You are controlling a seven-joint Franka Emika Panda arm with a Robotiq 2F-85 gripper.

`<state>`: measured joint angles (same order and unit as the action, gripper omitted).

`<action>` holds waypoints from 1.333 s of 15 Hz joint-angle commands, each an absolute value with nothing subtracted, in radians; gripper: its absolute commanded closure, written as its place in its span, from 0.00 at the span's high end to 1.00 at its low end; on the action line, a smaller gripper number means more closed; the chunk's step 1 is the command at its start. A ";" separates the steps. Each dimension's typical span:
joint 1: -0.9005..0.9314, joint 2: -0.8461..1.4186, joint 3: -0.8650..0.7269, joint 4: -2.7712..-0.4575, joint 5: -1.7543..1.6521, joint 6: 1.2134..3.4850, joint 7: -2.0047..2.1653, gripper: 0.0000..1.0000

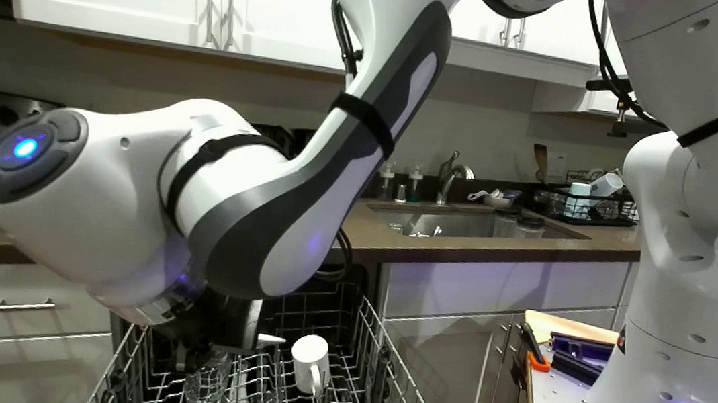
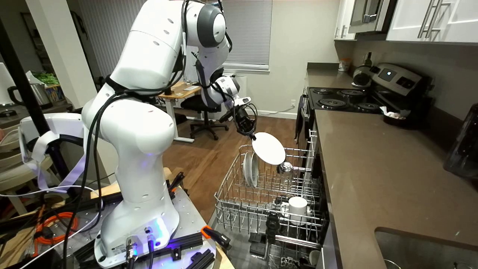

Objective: Place the white plate from the counter on the left side of the dishwasher

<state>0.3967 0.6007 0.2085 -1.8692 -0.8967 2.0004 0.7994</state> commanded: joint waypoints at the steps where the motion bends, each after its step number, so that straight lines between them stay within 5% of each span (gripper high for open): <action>1: 0.413 0.589 0.191 -1.877 -0.885 2.009 0.794 0.06; 20: 0.408 0.581 0.189 -1.897 -0.896 2.040 0.798 0.05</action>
<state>0.3978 0.5840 0.2057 -1.8938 -0.8955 2.0120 0.7994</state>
